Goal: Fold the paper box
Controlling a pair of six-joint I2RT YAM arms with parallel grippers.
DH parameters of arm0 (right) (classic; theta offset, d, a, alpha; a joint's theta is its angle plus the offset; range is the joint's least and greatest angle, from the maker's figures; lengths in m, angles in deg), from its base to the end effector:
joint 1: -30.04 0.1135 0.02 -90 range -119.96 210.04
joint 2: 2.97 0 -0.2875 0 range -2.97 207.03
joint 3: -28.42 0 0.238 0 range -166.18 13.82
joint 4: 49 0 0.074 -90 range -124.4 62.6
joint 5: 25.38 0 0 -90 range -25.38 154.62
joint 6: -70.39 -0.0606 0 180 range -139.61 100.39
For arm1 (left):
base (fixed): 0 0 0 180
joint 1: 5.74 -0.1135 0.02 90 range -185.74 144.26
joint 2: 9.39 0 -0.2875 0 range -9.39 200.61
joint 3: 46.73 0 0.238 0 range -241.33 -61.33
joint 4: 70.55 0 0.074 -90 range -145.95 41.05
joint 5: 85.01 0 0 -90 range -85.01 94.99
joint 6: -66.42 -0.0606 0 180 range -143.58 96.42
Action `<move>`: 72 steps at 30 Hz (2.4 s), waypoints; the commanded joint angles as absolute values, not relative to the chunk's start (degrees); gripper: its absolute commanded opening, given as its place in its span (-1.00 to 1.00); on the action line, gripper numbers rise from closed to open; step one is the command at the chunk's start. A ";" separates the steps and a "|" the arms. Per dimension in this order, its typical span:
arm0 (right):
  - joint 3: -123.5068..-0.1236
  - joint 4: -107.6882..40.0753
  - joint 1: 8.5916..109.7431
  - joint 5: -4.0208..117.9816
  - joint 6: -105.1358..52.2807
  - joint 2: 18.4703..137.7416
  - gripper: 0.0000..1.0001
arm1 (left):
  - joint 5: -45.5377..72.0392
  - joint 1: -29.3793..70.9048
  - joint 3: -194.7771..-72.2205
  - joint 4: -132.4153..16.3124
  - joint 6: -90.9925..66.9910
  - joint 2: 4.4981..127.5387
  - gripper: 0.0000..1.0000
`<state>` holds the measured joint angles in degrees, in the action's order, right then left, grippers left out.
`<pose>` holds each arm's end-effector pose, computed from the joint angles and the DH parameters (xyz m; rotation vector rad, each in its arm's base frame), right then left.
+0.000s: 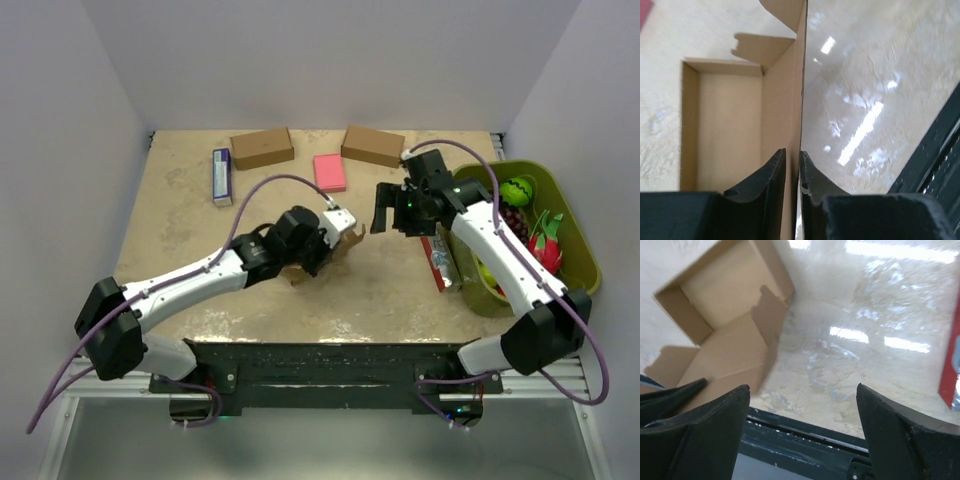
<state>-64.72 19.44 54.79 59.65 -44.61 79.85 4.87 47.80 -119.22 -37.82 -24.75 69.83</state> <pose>0.2604 0.1258 0.3273 -0.0270 2.6411 0.4213 0.1822 -0.2464 0.2825 1.0583 2.0481 -0.4781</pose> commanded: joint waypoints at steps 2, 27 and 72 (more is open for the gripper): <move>-66.17 14.91 51.31 62.42 -43.78 72.09 0.88 | 15.59 36.55 -125.05 -40.82 -9.47 70.24 -0.55; -30.21 -14.53 55.08 46.16 -53.45 51.78 0.92 | 34.26 17.38 -124.34 -62.99 12.73 79.65 0.09; -61.24 -6.36 71.79 73.24 -68.04 88.08 0.20 | 14.39 7.62 -111.69 -54.19 -9.34 48.27 0.99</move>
<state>-61.27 -9.12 71.38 71.19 -69.22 88.90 14.18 7.78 -112.03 -52.85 -8.23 49.70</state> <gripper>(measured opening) 0.690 0.994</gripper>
